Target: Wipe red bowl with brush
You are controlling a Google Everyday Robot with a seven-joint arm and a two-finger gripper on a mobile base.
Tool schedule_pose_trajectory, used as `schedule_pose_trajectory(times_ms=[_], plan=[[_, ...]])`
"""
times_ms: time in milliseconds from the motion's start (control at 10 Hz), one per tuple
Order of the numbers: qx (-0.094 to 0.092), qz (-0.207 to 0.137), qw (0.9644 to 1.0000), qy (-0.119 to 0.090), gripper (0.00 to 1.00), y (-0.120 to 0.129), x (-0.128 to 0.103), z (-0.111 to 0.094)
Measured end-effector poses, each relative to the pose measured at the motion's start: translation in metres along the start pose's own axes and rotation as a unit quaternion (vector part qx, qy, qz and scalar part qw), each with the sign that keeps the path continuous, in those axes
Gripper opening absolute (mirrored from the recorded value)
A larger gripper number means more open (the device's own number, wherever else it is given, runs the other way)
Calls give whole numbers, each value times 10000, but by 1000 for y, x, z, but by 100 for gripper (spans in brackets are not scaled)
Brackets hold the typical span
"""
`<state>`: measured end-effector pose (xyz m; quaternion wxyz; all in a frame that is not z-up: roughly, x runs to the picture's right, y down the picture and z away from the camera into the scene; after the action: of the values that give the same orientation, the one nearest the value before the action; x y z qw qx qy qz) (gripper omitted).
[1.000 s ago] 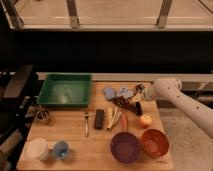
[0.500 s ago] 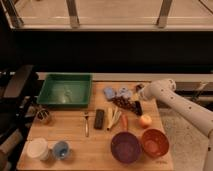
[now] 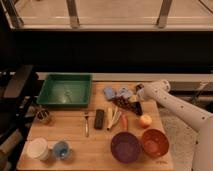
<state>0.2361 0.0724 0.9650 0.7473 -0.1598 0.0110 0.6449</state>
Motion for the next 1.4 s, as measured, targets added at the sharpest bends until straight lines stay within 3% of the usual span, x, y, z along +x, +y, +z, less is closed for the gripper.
schedule_pose_trajectory(times_ms=[400,600,800,1000,1400], plan=[[-107,-67,9999,-28,20,0,6,-7],[-133,-200,9996,-172,2,1,1,-29],[-187,-298,9989,-293,0,2,-4,-45],[-359,-406,9977,-417,0,2,-11,-64],[-731,-782,9935,-392,0,-3,-10,-94]])
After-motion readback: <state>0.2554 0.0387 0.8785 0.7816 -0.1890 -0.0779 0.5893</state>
